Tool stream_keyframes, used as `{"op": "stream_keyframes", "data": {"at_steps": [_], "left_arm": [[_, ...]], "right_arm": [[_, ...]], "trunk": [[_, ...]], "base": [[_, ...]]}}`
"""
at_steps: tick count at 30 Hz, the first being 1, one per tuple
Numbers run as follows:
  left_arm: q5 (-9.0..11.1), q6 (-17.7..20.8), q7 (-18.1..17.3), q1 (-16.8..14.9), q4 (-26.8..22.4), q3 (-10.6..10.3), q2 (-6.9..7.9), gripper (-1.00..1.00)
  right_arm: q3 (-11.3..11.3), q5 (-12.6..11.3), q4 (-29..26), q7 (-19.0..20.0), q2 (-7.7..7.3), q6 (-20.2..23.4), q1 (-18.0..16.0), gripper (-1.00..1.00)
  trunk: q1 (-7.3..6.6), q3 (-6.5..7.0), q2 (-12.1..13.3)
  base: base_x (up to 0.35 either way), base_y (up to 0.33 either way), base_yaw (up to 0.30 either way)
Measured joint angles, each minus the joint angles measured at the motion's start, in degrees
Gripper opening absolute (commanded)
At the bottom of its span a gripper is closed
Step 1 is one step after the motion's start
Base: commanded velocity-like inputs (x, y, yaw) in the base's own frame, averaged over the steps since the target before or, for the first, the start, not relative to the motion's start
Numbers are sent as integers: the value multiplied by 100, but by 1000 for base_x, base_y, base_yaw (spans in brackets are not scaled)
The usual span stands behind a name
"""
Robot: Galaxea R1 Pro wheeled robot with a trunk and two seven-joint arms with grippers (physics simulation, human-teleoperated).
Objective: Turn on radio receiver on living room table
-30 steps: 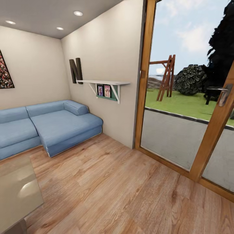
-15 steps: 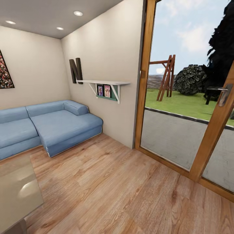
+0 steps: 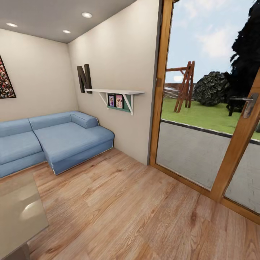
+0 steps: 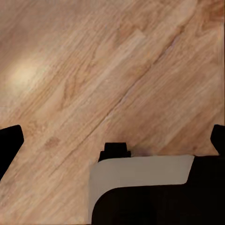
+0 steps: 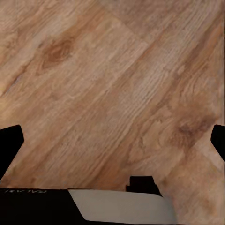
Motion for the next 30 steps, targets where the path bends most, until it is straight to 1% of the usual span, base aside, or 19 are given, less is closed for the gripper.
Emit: {"op": "stream_keyframes", "data": {"at_steps": [1, 2, 4, 5, 6, 7, 8, 9, 10, 11, 12, 13, 14, 16, 20, 23, 25, 30], "left_arm": [[-1, -3, 0, 0, -177, 1, 14, 100], [-2, -1, 6, -3, -484, 4, 43, 100], [-4, 142, 22, -15, -1257, 12, 102, 100], [-5, 460, 45, -32, -1786, 15, 116, 100], [-5, 818, 72, -54, -2231, 17, 121, 100], [-5, 1040, 88, -72, -2458, 18, 123, 100], [-3, 2360, 163, -228, -3221, 23, 129, 100], [-6, 2759, 178, -548, -3835, 23, 129, 100], [-5, 2902, 183, -551, -3924, 25, 130, 100], [-2, 3097, 192, -713, -4040, 25, 130, 100], [3, 3274, 204, -958, -4089, 30, 130, 100], [6, 3343, 209, -1099, -4045, 55, 131, 100], [7, 3403, 199, -1267, -3739, 142, 128, 100], [9, 3411, 178, -1301, -3661, 159, 116, 100], [17, 3427, 143, -1323, -3837, 155, 114, 100], [16, 3410, 103, -1330, -3838, 152, 125, 100], [19, 3399, 86, -1332, -3867, 152, 134, 100], [22, 3390, 82, -1333, -3882, 148, 124, 100]], "right_arm": [[-1, 2, -162, -4, -1, -4, 0, 100], [-2, 7, -482, -18, -3, 1, -2, 100], [-4, 21, -1400, -97, -5, 191, -4, 100], [-4, 31, -1968, -194, -6, 525, -6, 100], [-5, 35, -2422, -286, -6, 835, -17, 100], [-5, 35, -2653, -340, -6, 1011, -27, 100], [-7, 31, -3351, -624, -6, 1990, -200, 100], [-1, 44, -4080, -687, -6, 2291, -442, 100], [-1, 40, -4161, -710, -4, 2418, -502, 100], [1, 43, -4351, -744, -2, 2639, -680, 100], [3, 42, -4546, -775, 1, 2979, -998, 100], [3, 41, -4627, -786, 1, 3218, -1230, 100], [8, 37, -4722, -778, 3, 3688, -1569, 100], [37, 77, -4738, -766, 3, 3789, -1666, 100], [147, 173, -4752, -748, 3, 3812, -1716, 100], [250, 216, -4759, -713, -5, 3697, -1733, 100], [291, 230, -4768, -628, -6, 3542, -1738, 100], [417, 235, -4770, -537, -10, 3500, -1735, 100]], "trunk": [[0, -1, 0], [0, 0, 0], [0, 0, 0], [0, 1, 0], [0, 0, 0], [0, -1, 0], [0, -4, 0], [0, 1, 0], [0, -1, 0], [0, 1, 0], [0, 1, 1], [0, 0, 0], [0, -1, 1], [0, -1, 0], [0, -1, 0], [0, -1, 0], [0, -1, 0], [0, -2, 0]], "base": [[0, 0, 0], [0, 0, 0], [0, 0, 0], [0, 0, 0], [0, 0, 0], [0, 0, 0], [0, 0, 0], [0, 0, 0], [0, 0, 0], [0, 0, 0], [0, 0, 0], [0, 0, 0], [0, 0, 0], [0, 0, 0], [0, 0, 0], [0, 0, 0], [0, 0, 0], [0, 0, 0]]}}
